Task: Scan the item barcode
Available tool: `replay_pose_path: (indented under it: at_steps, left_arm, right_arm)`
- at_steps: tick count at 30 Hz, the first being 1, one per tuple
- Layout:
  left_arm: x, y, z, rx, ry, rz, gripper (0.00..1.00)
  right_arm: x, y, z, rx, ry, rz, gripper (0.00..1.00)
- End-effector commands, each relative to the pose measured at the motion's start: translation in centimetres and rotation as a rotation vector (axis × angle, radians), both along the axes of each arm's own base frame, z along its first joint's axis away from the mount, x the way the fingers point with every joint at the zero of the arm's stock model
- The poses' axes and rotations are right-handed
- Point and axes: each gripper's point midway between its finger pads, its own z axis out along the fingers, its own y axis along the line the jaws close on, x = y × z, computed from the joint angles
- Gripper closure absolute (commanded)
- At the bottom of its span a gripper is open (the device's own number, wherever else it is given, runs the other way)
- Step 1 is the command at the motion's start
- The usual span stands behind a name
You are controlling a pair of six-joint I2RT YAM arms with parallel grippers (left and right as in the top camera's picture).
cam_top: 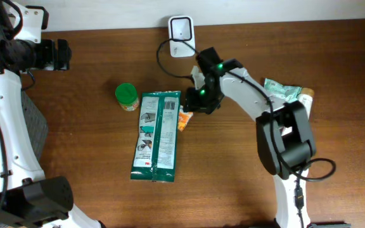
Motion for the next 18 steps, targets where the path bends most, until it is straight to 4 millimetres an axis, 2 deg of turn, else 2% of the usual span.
replay_pose_path:
  at_steps: [1,5,9,13,16,18]
  left_arm:
    - [-0.1,0.0,0.7,0.011,-0.018,-0.012,0.01]
    - [-0.1,0.0,0.7,0.011,-0.018,-0.012,0.01]
    - [-0.1,0.0,0.7,0.011,-0.018,-0.012,0.01]
    - [-0.1,0.0,0.7,0.011,-0.018,-0.012,0.01]
    - [-0.1,0.0,0.7,0.011,-0.018,-0.013,0.01]
    - [-0.1,0.0,0.7,0.011,-0.018,-0.012,0.01]
  right_arm:
    - [-0.6,0.7,-2.5,-0.002,0.034,0.019,0.59]
    - [-0.9,0.8,-3.6,-0.004,0.054,0.031,0.69]
    - [-0.9,-0.1,-3.3,-0.01,0.053,0.054,0.96]
    - [0.1,-3.2,-1.2,-0.027,0.052,0.042,0.96]
    - [0.8,-6.7,1.4,-0.061,0.039,-0.046,0.96]
    - [0.9,-9.8,2.5,-0.125,0.06,-0.145,0.96]
